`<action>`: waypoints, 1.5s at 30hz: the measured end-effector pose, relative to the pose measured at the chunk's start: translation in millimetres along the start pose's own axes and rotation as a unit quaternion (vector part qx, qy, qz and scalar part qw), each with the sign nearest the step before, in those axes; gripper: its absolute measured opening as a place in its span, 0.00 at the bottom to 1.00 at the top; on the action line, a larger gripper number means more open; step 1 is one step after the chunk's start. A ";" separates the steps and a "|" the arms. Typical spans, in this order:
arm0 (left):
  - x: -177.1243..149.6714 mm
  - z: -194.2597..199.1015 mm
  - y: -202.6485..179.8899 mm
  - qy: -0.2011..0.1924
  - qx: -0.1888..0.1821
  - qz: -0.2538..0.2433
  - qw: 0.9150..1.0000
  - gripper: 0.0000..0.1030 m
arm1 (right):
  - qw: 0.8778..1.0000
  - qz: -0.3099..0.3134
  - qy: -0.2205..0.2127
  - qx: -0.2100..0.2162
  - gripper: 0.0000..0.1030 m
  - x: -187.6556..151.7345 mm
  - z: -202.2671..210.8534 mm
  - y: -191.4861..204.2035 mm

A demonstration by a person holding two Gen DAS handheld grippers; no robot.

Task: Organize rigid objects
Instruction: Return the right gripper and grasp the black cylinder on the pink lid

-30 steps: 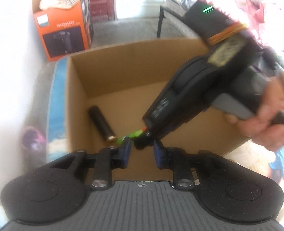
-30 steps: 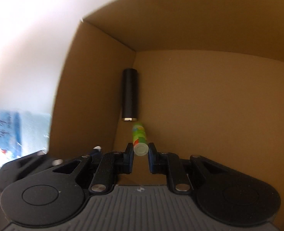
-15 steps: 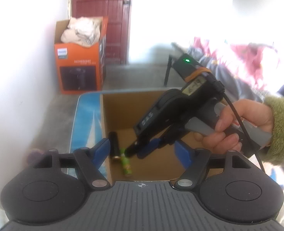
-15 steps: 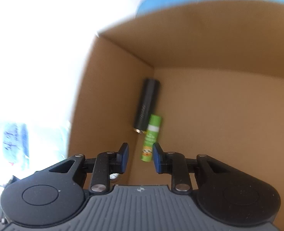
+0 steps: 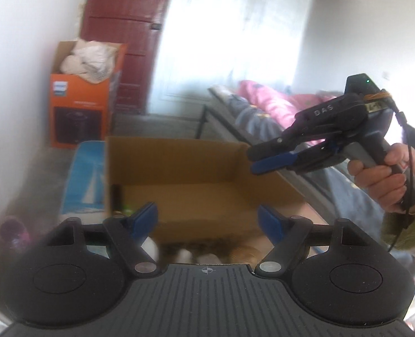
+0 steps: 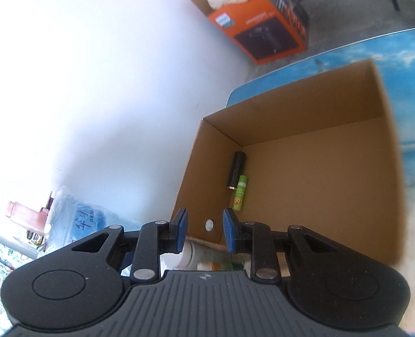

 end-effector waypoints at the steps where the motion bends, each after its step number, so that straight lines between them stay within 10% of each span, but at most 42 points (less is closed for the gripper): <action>1: -7.4 -1.5 -6.2 0.007 -0.008 -0.005 1.000 0.76 | 1.000 0.002 -0.011 -0.002 0.31 3.7 5.5 -3.0; 11: -95.5 -60.4 -50.9 0.144 -0.047 -0.020 0.988 0.72 | 0.996 -0.019 -0.051 -0.071 0.34 -108.1 21.3 -33.2; 28: -143.6 -76.8 -65.6 0.170 -0.041 -0.035 0.984 0.55 | 0.988 -0.144 -0.016 -0.057 0.30 -179.1 -16.4 -61.6; 45: -135.5 -96.6 -58.0 0.188 -0.046 0.019 0.981 0.51 | 0.992 -0.025 -0.073 -0.099 0.32 -131.5 1.9 -59.4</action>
Point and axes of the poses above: each gripper's, at about its wrist camera, not at the fingertips, and z roughly against the way its jaws point, y to its left, x to its top, the point moved 7 cm from there along -z, roughly the way its jaws point, and after that the axes turned 13 degrees about z, right-handed, at the moved point
